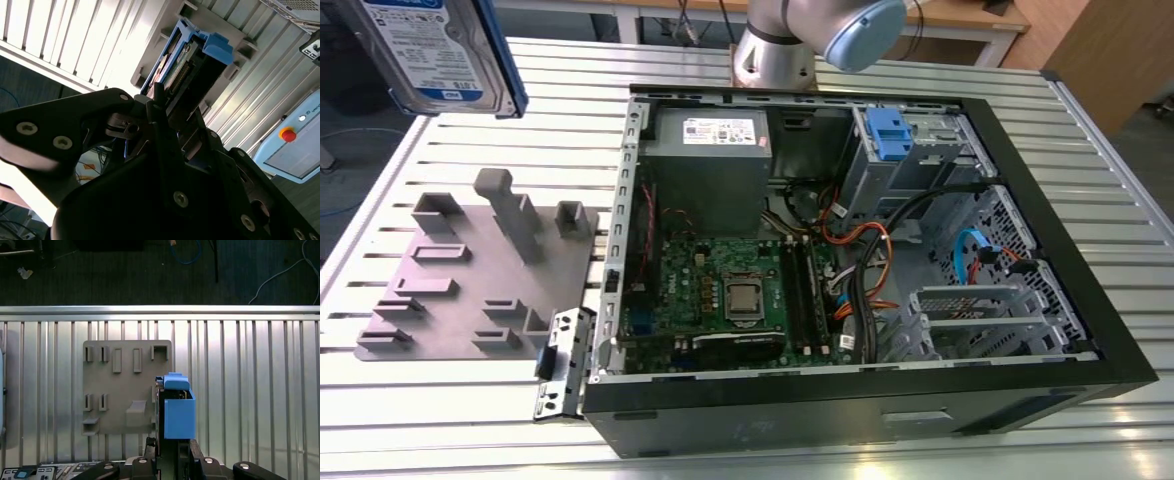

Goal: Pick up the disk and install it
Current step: 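Pick up the disk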

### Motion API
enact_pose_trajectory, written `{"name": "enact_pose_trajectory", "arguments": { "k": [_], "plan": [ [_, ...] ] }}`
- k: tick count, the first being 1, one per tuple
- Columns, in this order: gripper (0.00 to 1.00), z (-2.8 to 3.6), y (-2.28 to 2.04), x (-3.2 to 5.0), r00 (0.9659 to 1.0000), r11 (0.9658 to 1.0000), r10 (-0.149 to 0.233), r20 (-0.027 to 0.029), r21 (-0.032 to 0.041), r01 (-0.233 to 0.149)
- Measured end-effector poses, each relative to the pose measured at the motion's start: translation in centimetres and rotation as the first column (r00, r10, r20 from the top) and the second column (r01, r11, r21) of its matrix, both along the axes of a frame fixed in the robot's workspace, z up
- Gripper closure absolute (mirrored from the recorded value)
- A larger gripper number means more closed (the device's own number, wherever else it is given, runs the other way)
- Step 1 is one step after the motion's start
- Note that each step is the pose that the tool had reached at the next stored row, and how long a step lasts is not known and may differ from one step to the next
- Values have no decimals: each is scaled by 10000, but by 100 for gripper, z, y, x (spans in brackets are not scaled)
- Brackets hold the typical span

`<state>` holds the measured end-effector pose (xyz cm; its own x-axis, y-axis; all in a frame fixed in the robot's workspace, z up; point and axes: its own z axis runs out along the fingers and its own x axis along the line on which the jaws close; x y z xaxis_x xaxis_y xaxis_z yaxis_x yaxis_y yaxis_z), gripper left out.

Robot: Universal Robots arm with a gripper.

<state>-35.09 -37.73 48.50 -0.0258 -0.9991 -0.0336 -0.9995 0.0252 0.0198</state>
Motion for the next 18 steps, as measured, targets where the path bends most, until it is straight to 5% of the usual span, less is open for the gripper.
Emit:
{"name": "enact_pose_trajectory", "arguments": {
  "k": [18],
  "plan": [
    [65, 0, 0, 217, 10000, 10000, 0, 0, 1, 0]
  ]
}}
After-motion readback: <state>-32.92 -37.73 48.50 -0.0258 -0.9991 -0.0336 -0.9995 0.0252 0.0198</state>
